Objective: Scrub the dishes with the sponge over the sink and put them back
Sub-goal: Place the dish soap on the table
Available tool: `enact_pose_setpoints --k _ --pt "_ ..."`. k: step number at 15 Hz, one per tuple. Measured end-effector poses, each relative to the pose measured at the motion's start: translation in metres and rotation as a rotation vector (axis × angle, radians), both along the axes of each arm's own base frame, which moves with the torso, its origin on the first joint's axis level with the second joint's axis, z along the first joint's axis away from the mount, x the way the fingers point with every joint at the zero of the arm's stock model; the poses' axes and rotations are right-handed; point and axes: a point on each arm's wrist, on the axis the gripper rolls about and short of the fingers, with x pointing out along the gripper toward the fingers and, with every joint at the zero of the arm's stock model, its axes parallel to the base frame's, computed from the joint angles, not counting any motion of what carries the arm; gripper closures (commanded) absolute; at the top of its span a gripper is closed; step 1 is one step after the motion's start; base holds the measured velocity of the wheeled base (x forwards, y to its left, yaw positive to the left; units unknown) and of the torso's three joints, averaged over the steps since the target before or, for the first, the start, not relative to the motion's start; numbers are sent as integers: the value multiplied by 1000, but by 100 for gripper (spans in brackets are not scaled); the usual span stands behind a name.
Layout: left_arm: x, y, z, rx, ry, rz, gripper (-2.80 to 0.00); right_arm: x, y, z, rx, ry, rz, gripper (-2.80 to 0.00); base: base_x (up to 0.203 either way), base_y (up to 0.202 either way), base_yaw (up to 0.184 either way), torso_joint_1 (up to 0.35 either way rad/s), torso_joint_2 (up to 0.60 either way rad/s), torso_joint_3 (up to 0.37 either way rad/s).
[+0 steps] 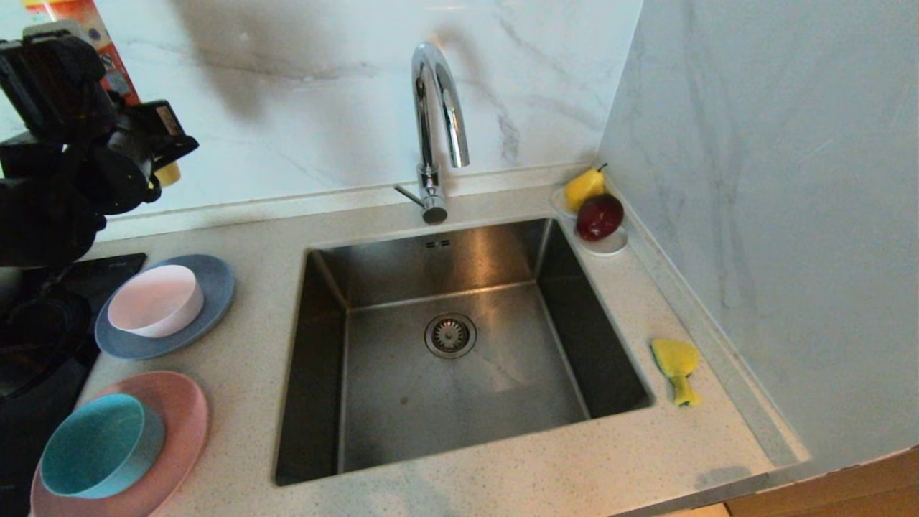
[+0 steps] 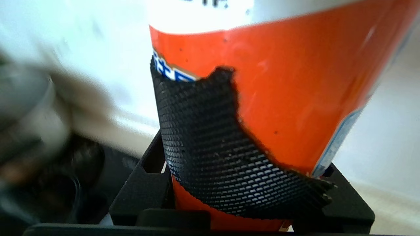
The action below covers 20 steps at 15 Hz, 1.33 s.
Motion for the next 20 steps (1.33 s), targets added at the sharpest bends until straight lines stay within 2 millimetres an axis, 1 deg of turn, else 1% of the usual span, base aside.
enact_pose_setpoints --k 2,5,8,12,14,16,20 --pt "16 1 -23 -29 36 6 0 0 0 0 0 0 0 0 0 0 0 0 0 0" --pt "37 0 -51 -47 63 23 0 0 0 0 0 0 0 0 0 0 0 0 0 0" --pt "57 -9 -75 -48 55 27 0 0 0 0 0 0 0 0 0 0 0 0 0 0" --pt "77 -24 -95 -29 1 47 0 0 0 0 0 0 0 0 0 0 0 0 0 0" --pt "88 -33 -110 -33 -3 57 0 0 0 0 0 0 0 0 0 0 0 0 0 0" --pt "98 -40 -119 -26 -27 70 0 0 0 0 0 0 0 0 0 0 0 0 0 0" --pt "120 -46 -135 -2 -60 89 0 0 0 0 0 0 0 0 0 0 0 0 0 0"
